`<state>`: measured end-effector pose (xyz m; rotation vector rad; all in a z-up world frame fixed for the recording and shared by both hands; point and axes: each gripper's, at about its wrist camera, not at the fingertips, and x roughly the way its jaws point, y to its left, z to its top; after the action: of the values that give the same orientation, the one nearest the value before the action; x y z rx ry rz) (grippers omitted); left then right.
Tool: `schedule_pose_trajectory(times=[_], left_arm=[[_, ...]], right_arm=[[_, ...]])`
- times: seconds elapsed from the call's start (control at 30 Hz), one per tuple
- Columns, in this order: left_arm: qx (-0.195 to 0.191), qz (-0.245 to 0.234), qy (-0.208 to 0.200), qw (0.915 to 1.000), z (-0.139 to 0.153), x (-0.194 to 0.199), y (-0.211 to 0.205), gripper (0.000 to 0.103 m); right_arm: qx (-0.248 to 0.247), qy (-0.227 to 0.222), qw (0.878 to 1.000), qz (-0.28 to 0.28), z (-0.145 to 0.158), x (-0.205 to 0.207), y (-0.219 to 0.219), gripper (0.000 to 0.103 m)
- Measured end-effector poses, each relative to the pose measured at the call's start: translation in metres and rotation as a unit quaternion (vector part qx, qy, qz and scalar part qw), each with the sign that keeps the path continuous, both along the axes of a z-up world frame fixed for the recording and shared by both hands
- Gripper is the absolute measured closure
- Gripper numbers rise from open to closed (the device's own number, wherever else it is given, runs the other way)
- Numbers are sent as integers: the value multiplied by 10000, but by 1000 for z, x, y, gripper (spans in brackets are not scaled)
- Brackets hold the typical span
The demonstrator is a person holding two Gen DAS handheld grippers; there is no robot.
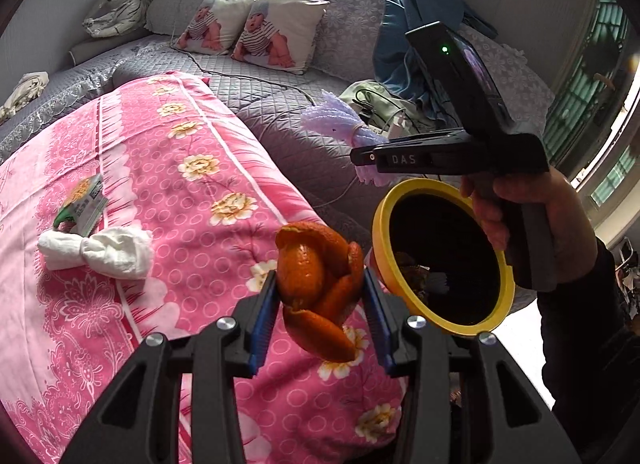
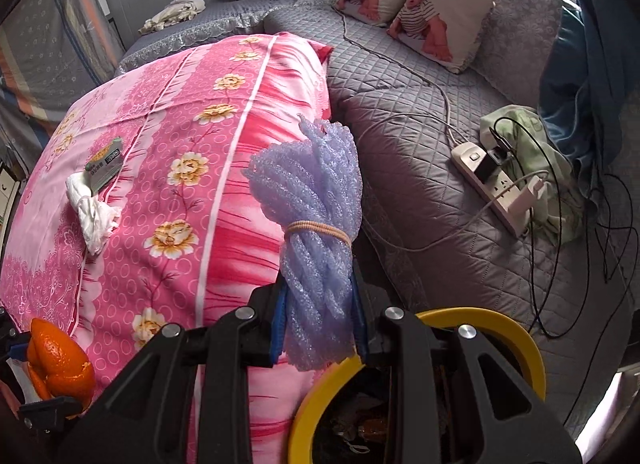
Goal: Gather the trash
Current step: 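Carry the foam net and orange peel with both tools over the bin, then open the left tool to drop the peel while the right tool drops the foam net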
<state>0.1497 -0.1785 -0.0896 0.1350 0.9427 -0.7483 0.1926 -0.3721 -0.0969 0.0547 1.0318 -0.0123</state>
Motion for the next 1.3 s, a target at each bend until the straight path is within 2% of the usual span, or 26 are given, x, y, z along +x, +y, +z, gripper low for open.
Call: schedule_pose_trajectory(times=[0.33,0.57,0.83,1.07,1.17,1.23,1.27,1.3], left_arm=[[-86,-809,161,9966,-8,-12,-81,64],[8,-1200,437,9918,-29,-20,-128,64],[173,-1403,633,9879,-50,-28,-153,64],[240,-1397,805,9866,-60,-24,-160,63],[210,-1362,977,9856,-64,-22,-158,58],[182,-1299,977,9865,-65,-20,-155,43],[142,-1280,968,9869,-65,-20,-153,38],[122,-1258,953,9874,-64,-19,-151,38]], right_arm=[[13,122,9958,-909,-7,-42,-85,77],[99,385,9912,-1266,-32,-70,-121,77],[202,598,9870,-1475,-59,-83,-142,77],[274,673,9846,-1587,-69,-85,-153,76],[289,682,9832,-1669,-69,-86,-157,68],[293,696,9825,-1705,-70,-87,-160,58],[302,694,9819,-1739,-69,-87,-161,57],[294,697,9813,-1768,-69,-88,-163,56]])
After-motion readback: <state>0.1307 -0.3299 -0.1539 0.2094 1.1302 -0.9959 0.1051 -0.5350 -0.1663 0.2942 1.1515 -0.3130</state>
